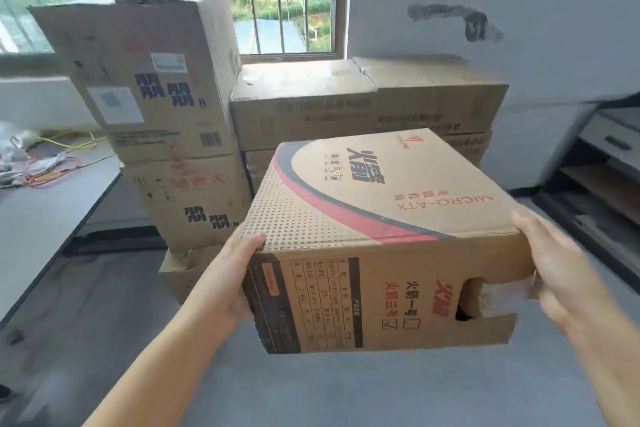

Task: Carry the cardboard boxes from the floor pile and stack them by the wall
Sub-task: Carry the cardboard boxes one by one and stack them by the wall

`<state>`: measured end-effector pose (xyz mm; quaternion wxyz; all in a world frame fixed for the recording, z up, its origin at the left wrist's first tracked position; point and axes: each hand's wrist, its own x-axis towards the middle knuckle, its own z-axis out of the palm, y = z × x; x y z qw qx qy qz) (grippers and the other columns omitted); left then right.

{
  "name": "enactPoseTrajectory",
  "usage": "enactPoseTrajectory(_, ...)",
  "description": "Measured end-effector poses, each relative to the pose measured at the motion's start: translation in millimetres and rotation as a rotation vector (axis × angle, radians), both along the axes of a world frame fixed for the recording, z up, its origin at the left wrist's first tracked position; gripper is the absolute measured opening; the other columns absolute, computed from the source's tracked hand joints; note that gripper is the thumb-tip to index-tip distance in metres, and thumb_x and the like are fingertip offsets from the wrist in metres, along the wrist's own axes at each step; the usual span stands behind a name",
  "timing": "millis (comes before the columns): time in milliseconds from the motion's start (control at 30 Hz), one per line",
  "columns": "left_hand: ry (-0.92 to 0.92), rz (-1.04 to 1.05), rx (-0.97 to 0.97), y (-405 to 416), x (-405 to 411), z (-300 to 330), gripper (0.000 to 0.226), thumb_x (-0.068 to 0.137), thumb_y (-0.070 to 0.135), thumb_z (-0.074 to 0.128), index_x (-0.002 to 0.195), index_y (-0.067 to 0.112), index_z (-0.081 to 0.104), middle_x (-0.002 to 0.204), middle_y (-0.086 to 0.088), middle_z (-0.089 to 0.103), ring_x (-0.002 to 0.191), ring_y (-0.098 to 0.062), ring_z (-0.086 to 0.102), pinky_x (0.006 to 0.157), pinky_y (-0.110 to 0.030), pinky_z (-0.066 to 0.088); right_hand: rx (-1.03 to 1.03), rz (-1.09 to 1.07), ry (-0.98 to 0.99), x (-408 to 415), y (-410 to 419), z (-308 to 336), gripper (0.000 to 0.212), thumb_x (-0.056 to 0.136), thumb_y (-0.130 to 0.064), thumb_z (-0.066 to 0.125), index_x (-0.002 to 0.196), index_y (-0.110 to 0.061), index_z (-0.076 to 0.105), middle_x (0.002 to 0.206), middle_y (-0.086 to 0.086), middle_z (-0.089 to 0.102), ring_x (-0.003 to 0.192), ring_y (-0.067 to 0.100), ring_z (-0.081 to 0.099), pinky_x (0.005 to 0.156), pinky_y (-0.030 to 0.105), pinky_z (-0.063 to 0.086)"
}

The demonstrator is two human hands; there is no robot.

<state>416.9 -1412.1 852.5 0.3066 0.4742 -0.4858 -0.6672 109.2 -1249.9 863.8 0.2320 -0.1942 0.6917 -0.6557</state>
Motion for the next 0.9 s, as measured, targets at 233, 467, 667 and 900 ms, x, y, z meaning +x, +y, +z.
enactPoseTrajectory(233, 0.113, 0.056, -0.271, -126, -84, 68, 0.028, 0.098, 0.042, 0.039, 0.117, 0.056, 0.053, 0.108, 0.005, 0.072, 0.089, -0.022, 0.071, 0.071, -0.06, 0.05, -0.277, 0.127, 0.12, -100, -139, 77, 0.023, 0.096, -0.03, 0.052, 0.092, -0.037, 0.074, 0.104, -0.016, 0.072, 0.091, -0.005, 0.067, 0.076, 0.024, 0.056)
enactPoseTrajectory(467, 0.14, 0.198, -0.364, -243, -132, 123, 0.023, 0.096, 0.041, 0.044, 0.105, 0.052, 0.061, 0.102, -0.003, 0.074, 0.098, -0.032, 0.067, 0.082, -0.063, 0.043, -0.375, 0.284, 0.123, -160, -290, 129, 0.017, 0.096, -0.034, 0.053, 0.099, -0.029, 0.069, 0.091, -0.017, 0.074, 0.086, -0.002, 0.068, 0.083, 0.031, 0.05)
enactPoseTrajectory(667, 0.181, 0.297, -0.431, -352, -135, 150, 0.021, 0.097, 0.033, 0.047, 0.112, 0.037, 0.061, 0.09, -0.005, 0.075, 0.07, -0.018, 0.072, 0.047, -0.029, 0.054, -0.439, 0.37, 0.067, -172, -416, 133, 0.015, 0.096, -0.03, 0.055, 0.097, -0.026, 0.069, 0.088, -0.014, 0.074, 0.079, -0.002, 0.069, 0.072, 0.028, 0.048)
enactPoseTrajectory(900, 0.104, 0.338, -0.434, -505, -154, 138, 0.029, 0.097, 0.027, 0.049, 0.123, 0.018, 0.056, 0.103, -0.009, 0.071, 0.089, -0.021, 0.068, 0.07, -0.034, 0.055, -0.358, 0.325, 0.017, -168, -561, 105, 0.027, 0.099, -0.032, 0.049, 0.12, -0.02, 0.061, 0.111, 0.002, 0.067, 0.097, 0.016, 0.065, 0.08, 0.036, 0.054)
